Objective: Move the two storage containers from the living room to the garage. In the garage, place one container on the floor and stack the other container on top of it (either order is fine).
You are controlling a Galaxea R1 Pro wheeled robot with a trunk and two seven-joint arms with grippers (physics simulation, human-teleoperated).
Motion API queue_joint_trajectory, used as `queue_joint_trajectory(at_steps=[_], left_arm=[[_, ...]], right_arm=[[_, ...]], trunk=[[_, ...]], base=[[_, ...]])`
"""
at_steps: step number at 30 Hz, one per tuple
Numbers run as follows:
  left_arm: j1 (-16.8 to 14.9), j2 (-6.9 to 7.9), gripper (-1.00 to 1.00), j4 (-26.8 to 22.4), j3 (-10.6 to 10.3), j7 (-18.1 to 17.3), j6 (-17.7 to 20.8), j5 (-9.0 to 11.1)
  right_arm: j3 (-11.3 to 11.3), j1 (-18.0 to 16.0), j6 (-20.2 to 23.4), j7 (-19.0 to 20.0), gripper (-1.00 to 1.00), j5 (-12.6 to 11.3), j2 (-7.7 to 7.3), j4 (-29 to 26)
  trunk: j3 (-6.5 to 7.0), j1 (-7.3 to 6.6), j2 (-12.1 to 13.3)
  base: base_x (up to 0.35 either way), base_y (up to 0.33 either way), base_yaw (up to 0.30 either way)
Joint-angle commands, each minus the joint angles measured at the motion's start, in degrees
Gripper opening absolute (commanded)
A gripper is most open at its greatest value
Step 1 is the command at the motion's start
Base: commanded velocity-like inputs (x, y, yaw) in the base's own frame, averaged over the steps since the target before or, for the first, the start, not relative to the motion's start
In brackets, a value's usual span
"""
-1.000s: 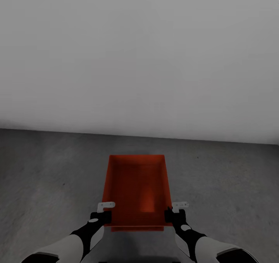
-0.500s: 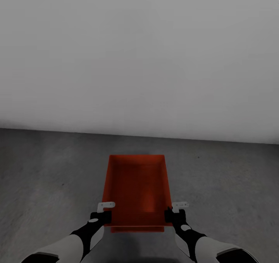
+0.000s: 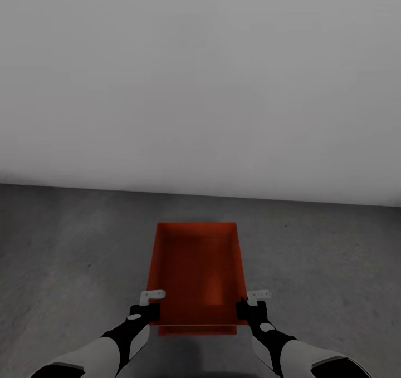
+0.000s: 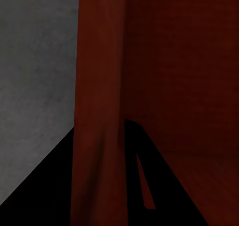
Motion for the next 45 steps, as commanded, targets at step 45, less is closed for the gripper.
queue_joint_trajectory(at_steps=[45], left_arm=[[-0.1, -0.10, -1.00, 0.1, 3.2, 0.6, -0.1, 0.3]], right_arm=[[-0.9, -0.1, -0.6, -0.4, -1.00, -2.4, 0.01, 0.2]], trunk=[[-1.84, 2.21, -4.1]], base=[[-0.008, 0.000, 0.000]])
